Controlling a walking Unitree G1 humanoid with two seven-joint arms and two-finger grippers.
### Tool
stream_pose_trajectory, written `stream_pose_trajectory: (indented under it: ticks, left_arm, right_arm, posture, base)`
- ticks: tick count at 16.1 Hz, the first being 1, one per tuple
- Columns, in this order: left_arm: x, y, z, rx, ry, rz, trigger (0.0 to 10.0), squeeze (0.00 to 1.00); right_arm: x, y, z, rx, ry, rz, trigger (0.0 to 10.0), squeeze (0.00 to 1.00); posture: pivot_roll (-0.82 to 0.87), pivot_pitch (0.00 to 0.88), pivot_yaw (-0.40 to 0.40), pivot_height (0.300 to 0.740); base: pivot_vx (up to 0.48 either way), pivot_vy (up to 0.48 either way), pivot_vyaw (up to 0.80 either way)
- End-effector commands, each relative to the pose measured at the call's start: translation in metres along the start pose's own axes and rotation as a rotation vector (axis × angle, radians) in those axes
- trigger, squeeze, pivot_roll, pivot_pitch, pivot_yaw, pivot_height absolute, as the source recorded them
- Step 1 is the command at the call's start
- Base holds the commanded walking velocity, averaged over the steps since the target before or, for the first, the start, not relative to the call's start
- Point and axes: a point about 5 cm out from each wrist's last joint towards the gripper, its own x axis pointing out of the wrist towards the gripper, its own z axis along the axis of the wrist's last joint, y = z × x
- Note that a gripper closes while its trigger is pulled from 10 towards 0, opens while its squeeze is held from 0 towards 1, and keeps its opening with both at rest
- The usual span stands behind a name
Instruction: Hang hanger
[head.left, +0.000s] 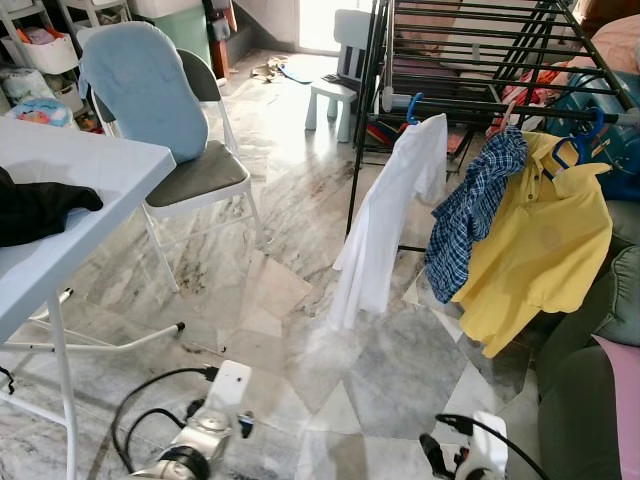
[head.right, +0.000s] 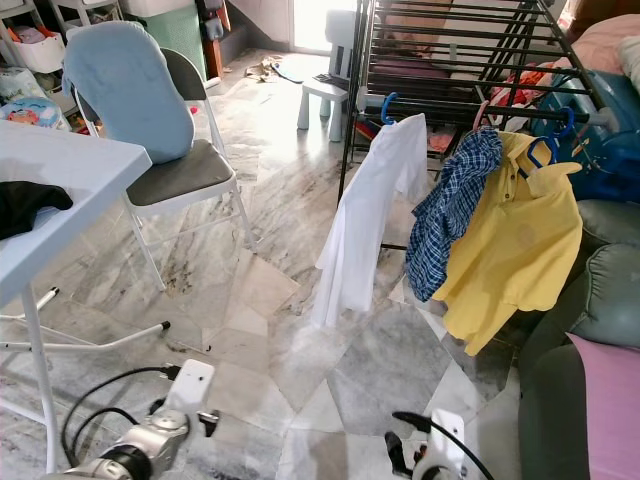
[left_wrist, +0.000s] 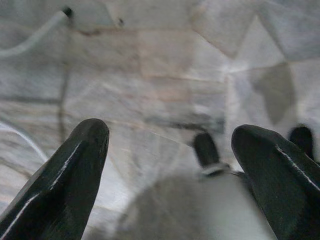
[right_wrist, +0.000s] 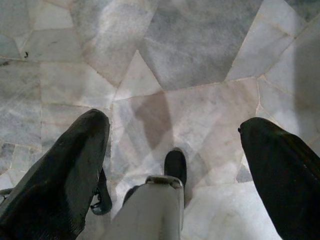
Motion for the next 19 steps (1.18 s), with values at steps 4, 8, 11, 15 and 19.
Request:
stream_pose_trajectory:
  ticks: [4,8,11,15,19]
  left_arm:
    - [-0.001,-0.01,-0.004,-0.071,0.049,-0.004,10.0,0.0]
    - [0.0,0.01,-0.008,-0.083,0.06,0.026,10.0,0.0]
    - [0.0,0.012,-0.007,-0.088,0.054,0.038,10.0,0.0]
    - [0.0,0.011,-0.007,-0.092,0.056,0.04,10.0,0.0]
    - [0.0,0.007,-0.004,-0.088,0.048,0.032,10.0,0.0]
  right_arm:
    - [0.0,0.004,-0.004,-0.013,0.015,0.013,10.0,0.0]
    - [0.0,0.004,-0.003,-0.006,0.009,0.011,10.0,0.0]
    - [0.002,0.007,0.001,-0.027,-0.007,0.024,10.0,0.0]
    - [0.001,0.006,0.0,-0.006,-0.003,0.016,10.0,0.0]
    - [0.0,0.002,-0.003,0.015,-0.003,-0.009,10.0,0.0]
  posture:
    - [0.06,0.0,-0.03,0.74]
    - [0.07,0.0,-0.034,0.74]
    - [0.08,0.0,-0.033,0.74]
    - [0.08,0.0,-0.031,0.74]
    - [0.07,0.0,-0.025,0.74]
  base:
    - [0.0,0.0,0.0]
    - [0.0,0.0,0.0]
    - [0.0,0.0,0.67]
    - [0.0,0.0,0.39]
    - [0.0,0.0,0.0]
